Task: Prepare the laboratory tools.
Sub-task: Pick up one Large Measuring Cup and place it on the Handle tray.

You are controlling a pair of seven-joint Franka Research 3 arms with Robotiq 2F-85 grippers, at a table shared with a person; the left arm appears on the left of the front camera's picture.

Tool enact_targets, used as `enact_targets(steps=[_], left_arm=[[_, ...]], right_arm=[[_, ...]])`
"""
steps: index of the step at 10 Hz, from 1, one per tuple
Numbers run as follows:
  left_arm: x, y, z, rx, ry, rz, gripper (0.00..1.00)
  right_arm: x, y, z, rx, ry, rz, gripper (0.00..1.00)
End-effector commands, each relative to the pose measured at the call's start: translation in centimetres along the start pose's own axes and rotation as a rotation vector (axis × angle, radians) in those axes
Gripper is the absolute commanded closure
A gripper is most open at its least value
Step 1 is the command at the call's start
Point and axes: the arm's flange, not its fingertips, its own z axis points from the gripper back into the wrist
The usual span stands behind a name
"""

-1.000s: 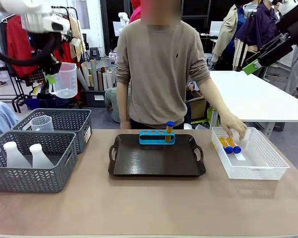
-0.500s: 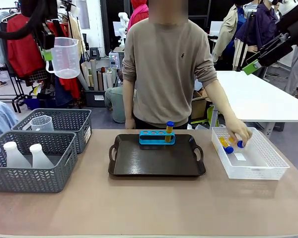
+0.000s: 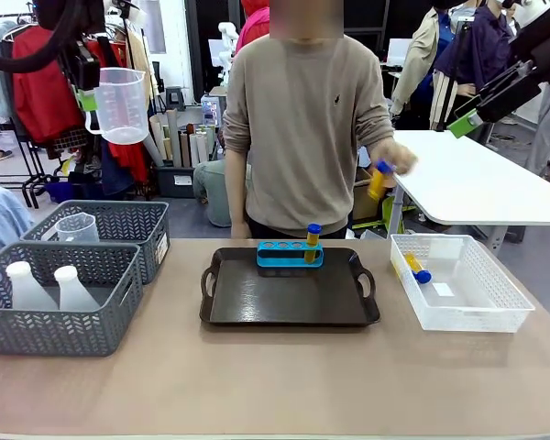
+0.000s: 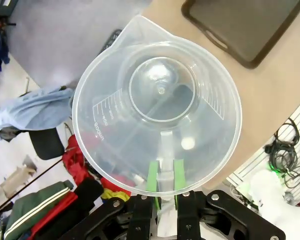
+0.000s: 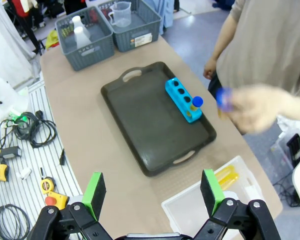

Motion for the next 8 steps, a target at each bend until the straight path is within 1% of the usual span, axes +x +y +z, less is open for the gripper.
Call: enact_targets(steps=[1, 2, 3, 4, 5, 6, 8], left_arm=[[-0.1, 0.0, 0.2, 0.011, 0.005, 0.005, 1.0], [0.0, 0.0, 0.0, 0.0, 0.0, 0.0, 1.0], [1.1, -0.3, 1.4, 0.031, -0.045, -0.059, 1.0], [1.4, -0.8, 4.6, 0.051, -0.063, -0.118, 1.0], [1.4, -2.4, 7.4, 0.045, -0.074, -0.171, 1.0], [2.0, -3.5, 9.0, 0.004, -0.097, -0.229, 1.0], [2.2, -5.4, 12.3, -0.033, -0.147, -0.311, 1.0]], right_arm=[[0.2, -0.1, 0.0, 0.014, -0.024, 0.015, 0.0], [0.2, -0.1, 0.0, 0.014, -0.024, 0.015, 0.0], [0.2, -0.1, 0.0, 0.014, -0.024, 0.015, 0.0], [0.2, -0.1, 0.0, 0.014, -0.024, 0.015, 0.0], [0.2, -0.1, 0.0, 0.014, -0.024, 0.015, 0.0], [0.2, -0.1, 0.0, 0.014, -0.024, 0.015, 0.0], [0.2, -0.1, 0.0, 0.014, -0.024, 0.015, 0.0]])
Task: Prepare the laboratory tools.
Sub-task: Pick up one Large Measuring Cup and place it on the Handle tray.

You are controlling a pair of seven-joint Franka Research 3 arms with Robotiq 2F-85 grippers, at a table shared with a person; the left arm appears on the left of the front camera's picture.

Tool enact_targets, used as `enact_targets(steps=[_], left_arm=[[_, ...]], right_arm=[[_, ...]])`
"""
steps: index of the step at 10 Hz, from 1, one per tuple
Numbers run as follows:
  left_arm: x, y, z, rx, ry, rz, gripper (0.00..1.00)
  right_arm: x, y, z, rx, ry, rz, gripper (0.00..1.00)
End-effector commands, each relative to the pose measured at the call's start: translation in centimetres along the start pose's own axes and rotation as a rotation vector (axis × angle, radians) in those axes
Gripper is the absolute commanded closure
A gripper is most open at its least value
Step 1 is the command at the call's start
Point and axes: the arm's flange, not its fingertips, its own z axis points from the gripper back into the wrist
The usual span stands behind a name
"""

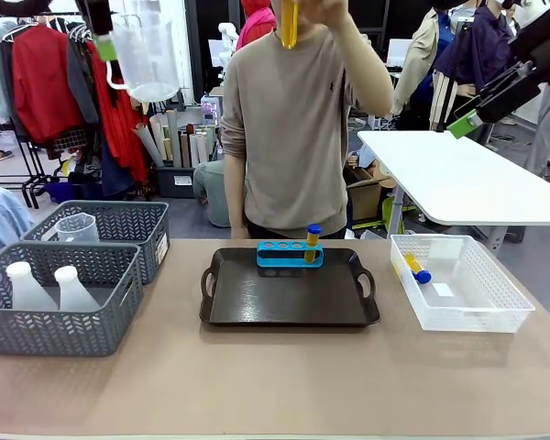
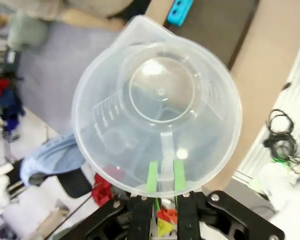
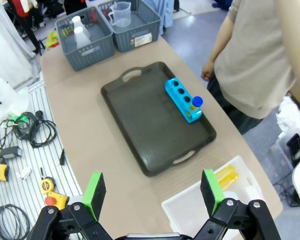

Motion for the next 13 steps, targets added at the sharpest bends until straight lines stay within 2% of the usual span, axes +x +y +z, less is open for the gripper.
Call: enact_targets(steps=[1, 4, 5, 8, 9, 13], left_arm=[[1.2, 0.9, 3.7, -0.075, -0.043, -0.115, 1.0], [1.7, 0.5, 4.0, -0.07, -0.05, -0.154, 1.0], [0.7, -1.7, 3.0, -0.044, -0.053, -0.115, 1.0], [1.0, -1.2, 2.7, -0.051, -0.053, -0.127, 1.0], [0.8, -1.3, 1.7, -0.094, -0.002, -0.224, 1.0], [4.3, -3.1, -4.2, -0.2, 0.054, -0.329, 1.0]], right_arm=[[0.2, -0.1, 0.0, 0.014, -0.024, 0.016, 0.0], [0.2, -0.1, 0.0, 0.014, -0.024, 0.016, 0.0], [0.2, -0.1, 0.0, 0.014, -0.024, 0.016, 0.0], [0.2, -0.1, 0.0, 0.014, -0.024, 0.016, 0.0], [0.2, -0.1, 0.0, 0.014, -0.024, 0.016, 0.0], [0.2, -0.1, 0.0, 0.014, -0.024, 0.016, 0.0]])
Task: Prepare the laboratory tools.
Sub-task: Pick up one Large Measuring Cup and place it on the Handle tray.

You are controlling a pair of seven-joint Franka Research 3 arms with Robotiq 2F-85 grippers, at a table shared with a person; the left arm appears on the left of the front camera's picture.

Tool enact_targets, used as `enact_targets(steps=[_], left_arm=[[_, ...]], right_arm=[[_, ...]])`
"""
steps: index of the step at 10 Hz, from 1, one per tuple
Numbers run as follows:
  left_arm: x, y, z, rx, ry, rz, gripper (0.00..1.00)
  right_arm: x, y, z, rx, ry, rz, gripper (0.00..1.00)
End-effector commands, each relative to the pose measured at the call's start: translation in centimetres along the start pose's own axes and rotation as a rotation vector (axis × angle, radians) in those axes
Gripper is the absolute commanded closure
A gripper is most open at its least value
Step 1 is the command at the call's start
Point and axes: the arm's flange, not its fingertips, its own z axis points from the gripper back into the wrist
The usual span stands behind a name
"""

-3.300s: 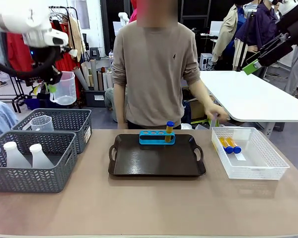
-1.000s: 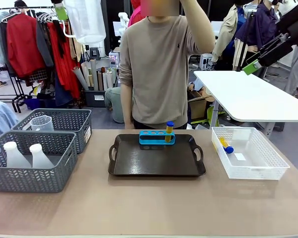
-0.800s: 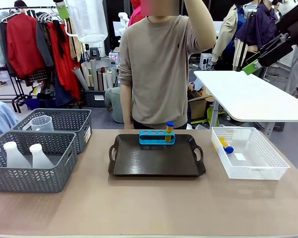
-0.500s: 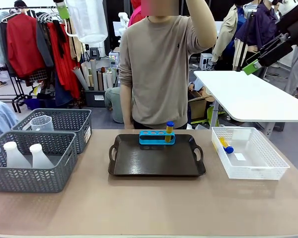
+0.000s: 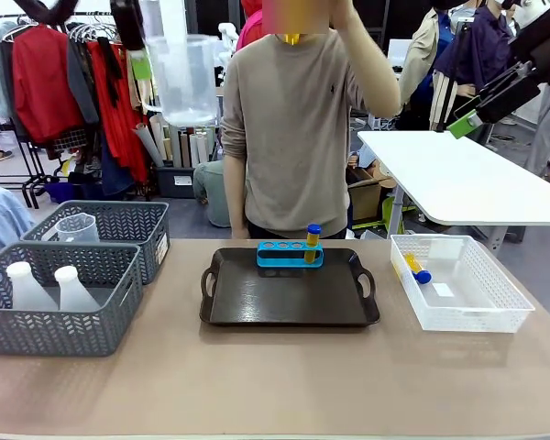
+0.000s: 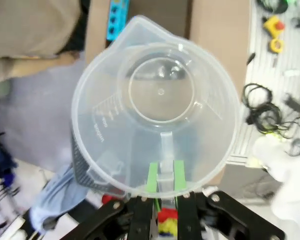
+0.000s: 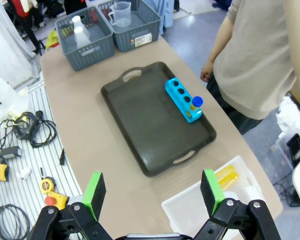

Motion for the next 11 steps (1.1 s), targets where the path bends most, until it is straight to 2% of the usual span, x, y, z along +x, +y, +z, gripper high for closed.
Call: enact_targets(steps=[1, 3, 4, 6, 11], left_arm=[[0.7, 0.1, -1.5, -0.02, 0.006, -0.05, 1.0], [3.1, 1.1, -4.4, -0.057, -0.022, -0.102, 1.0], [4.3, 1.4, -5.8, -0.082, 0.006, -0.119, 1.0], [5.3, 1.8, -6.5, -0.096, -0.01, -0.132, 1.0], [1.0, 0.3, -4.6, -0.044, -0.016, -0.07, 1.0]], right_arm=[[0.1, -0.1, 0.0, 0.014, -0.025, 0.015, 0.0], [0.1, -0.1, 0.0, 0.014, -0.025, 0.015, 0.0], [0.1, -0.1, 0.0, 0.014, -0.025, 0.015, 0.0], [0.1, -0.1, 0.0, 0.014, -0.025, 0.015, 0.0], [0.1, -0.1, 0.0, 0.014, -0.025, 0.015, 0.0]])
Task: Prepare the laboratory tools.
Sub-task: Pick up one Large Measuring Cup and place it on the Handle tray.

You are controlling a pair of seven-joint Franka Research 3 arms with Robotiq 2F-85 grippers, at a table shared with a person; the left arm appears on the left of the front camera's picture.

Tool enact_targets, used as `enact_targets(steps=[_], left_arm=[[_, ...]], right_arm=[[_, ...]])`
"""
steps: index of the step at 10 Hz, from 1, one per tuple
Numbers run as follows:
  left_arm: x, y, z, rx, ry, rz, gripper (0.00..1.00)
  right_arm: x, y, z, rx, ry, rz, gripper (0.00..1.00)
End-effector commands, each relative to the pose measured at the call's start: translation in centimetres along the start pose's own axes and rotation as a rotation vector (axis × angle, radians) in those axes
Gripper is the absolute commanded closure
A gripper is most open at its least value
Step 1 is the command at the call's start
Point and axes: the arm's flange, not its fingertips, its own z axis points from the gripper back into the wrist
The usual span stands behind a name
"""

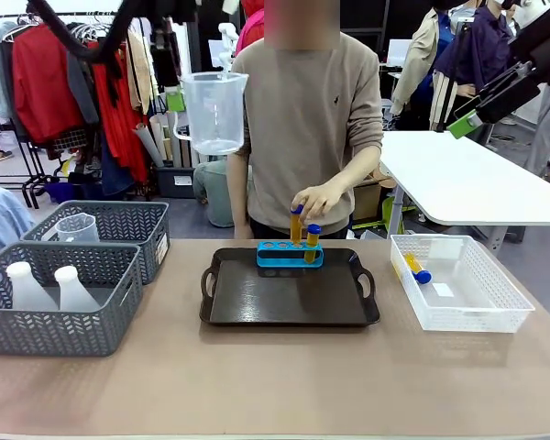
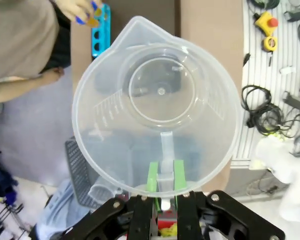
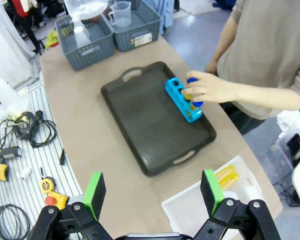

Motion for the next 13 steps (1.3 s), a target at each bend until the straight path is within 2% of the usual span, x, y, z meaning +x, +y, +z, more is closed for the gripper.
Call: enact_targets(steps=[1, 4, 10, 11, 13], left_arm=[[-1.9, -1.2, -0.6, 0.002, -0.013, 0.004, 1.0], [-1.3, -0.5, 0.8, 0.013, 0.005, 0.022, 1.0], [-1.4, -0.5, 0.4, 0.006, 0.011, 0.021, 1.0], [0.2, 0.1, -1.2, -0.04, 0.045, -0.053, 1.0], [4.1, 1.5, -4.8, -0.096, 0.099, -0.105, 1.0]], right_arm=[[0.1, -0.1, 0.0, 0.014, -0.025, 0.015, 0.0], [0.1, -0.1, 0.0, 0.014, -0.025, 0.015, 0.0], [0.1, -0.1, 0.0, 0.014, -0.025, 0.015, 0.0], [0.1, -0.1, 0.0, 0.014, -0.025, 0.015, 0.0], [0.1, -0.1, 0.0, 0.014, -0.025, 0.015, 0.0]])
